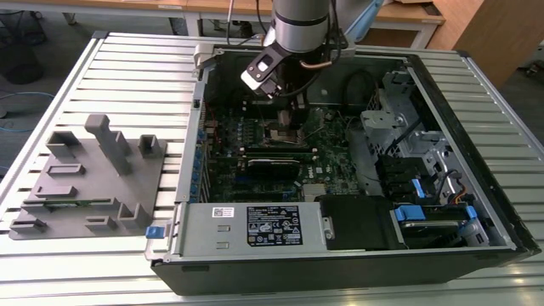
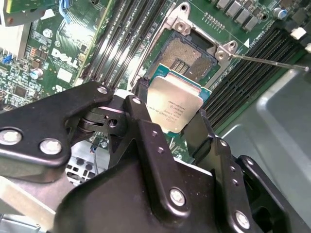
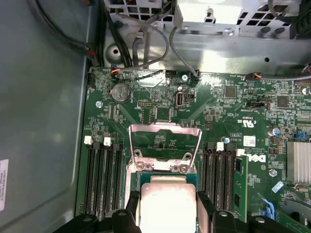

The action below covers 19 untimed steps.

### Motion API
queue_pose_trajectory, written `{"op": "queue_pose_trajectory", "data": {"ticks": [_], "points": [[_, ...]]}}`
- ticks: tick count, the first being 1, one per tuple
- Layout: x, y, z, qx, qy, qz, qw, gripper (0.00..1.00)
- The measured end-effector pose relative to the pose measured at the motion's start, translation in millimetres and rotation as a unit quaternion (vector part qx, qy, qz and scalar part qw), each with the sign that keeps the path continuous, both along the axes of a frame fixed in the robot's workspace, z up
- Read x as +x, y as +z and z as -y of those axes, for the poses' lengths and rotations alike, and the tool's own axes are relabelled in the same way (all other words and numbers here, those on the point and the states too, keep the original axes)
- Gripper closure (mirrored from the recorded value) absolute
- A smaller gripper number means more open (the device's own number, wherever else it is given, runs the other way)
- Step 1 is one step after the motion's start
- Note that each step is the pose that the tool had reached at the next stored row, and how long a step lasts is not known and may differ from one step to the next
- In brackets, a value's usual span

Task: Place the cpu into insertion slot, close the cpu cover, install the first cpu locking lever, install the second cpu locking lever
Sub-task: 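Place the cpu into insertion slot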

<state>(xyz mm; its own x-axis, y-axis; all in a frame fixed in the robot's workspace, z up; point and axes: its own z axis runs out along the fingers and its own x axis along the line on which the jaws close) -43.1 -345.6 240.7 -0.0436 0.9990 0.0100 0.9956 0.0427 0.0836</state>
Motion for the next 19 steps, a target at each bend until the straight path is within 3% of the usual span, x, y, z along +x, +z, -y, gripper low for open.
{"op": "queue_pose_trajectory", "data": {"ticks": [19], "points": [[-0.9,-4.2,0.0,0.0,0.0,0.0,1.0,0.46]]}}
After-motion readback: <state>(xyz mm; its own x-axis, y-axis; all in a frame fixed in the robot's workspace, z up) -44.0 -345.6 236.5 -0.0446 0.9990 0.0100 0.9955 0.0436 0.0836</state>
